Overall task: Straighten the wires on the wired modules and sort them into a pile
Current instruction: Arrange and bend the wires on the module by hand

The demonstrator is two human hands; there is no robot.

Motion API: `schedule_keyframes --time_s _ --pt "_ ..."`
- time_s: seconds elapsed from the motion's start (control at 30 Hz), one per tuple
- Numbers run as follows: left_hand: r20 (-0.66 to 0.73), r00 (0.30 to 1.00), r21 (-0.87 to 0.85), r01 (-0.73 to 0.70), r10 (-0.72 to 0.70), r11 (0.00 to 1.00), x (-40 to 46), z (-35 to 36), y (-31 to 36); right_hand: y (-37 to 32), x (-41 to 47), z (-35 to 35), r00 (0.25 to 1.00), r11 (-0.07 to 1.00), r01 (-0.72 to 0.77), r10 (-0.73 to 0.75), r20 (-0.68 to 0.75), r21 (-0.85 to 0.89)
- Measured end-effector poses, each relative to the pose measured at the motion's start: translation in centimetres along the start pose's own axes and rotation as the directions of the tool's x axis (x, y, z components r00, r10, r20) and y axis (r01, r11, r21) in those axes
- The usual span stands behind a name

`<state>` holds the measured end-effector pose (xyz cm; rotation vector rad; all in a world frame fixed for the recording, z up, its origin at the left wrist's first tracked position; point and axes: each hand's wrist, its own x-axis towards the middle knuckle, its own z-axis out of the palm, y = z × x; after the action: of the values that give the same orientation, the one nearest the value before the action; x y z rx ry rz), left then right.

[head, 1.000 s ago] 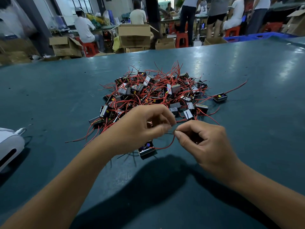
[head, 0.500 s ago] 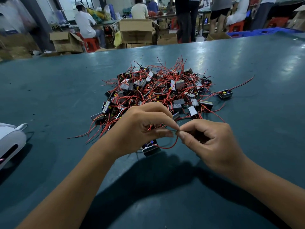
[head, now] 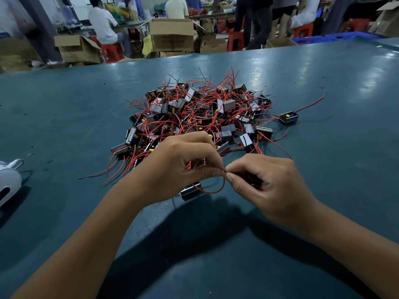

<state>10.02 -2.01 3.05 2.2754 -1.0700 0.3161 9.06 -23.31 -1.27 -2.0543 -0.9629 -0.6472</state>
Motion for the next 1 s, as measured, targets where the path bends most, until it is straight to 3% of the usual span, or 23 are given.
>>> schedule_keyframes --time_s 0.13,0.23,0.3,0.37,0.43,0.5,0.53,0.57,0.6,0.67,0.7,0.77,0.83,1.0 --pt "0.114 0.977 -0.164 0.197 -0.18 0.967 -0.4 0.0 0.2 0.0 0.0 -0.1 0.999 0.998 0.039 -0.039 0.004 -0.046" --pt "0.144 0.939 -0.354 0.343 -0.311 0.87 -0.6 0.3 0.5 -0.1 -0.1 -0.1 0.999 0.999 0.035 -0.036 -0.013 -0.039" --pt "0.166 0.896 -0.467 0.439 -0.412 0.767 -0.4 0.8 0.6 -0.1 -0.1 0.0 0.999 0.998 0.039 -0.04 -0.017 -0.046" --pt "0.231 0.835 -0.605 0.526 -0.5 0.598 -0.2 1.3 0.7 -0.2 -0.1 0.0 0.999 0.998 0.04 -0.041 -0.011 -0.048" --pt "0.317 0.79 -0.685 0.574 -0.526 0.449 -0.2 1.6 0.9 -0.2 -0.2 -0.1 1.0 0.999 0.027 -0.027 -0.01 -0.039" --pt "0.36 0.777 -0.719 0.584 -0.516 0.378 -0.2 1.9 1.0 -0.2 -0.2 -0.1 1.0 1.0 -0.009 0.009 -0.015 -0.007" --pt "0.344 0.781 -0.72 0.576 -0.522 0.388 -0.2 1.9 1.0 -0.1 -0.1 -0.1 0.999 0.999 -0.035 0.035 -0.016 0.018" --pt "0.279 0.801 -0.69 0.551 -0.529 0.469 -0.3 1.9 0.9 -0.1 -0.1 -0.2 0.998 0.997 -0.063 0.064 -0.016 0.045" --pt "0.161 0.843 -0.607 0.494 -0.512 0.622 -0.4 1.8 0.8 0.0 -0.1 -0.2 0.996 0.994 -0.089 0.09 -0.015 0.071" --pt "-0.091 0.935 -0.29 0.304 -0.343 0.907 -0.7 1.4 0.4 0.2 -0.1 -0.2 0.991 0.986 -0.127 0.129 -0.015 0.107" --pt "-0.167 0.961 -0.127 0.203 -0.223 0.971 -0.8 1.2 0.2 0.3 -0.1 -0.3 0.989 0.982 -0.141 0.144 -0.015 0.122" --pt "-0.221 0.975 0.071 0.051 -0.034 0.996 -1.0 1.0 0.0 0.3 -0.2 -0.3 0.987 0.976 -0.16 0.163 -0.009 0.146" --pt "-0.247 0.968 0.126 -0.022 0.053 0.992 -1.0 1.2 -0.2 0.3 -0.2 -0.3 0.987 0.976 -0.157 0.159 0.0 0.151" --pt "-0.285 0.952 0.165 -0.067 0.113 0.984 -1.1 1.8 -0.5 0.4 -0.3 -0.3 0.987 0.968 -0.162 0.163 0.011 0.191"
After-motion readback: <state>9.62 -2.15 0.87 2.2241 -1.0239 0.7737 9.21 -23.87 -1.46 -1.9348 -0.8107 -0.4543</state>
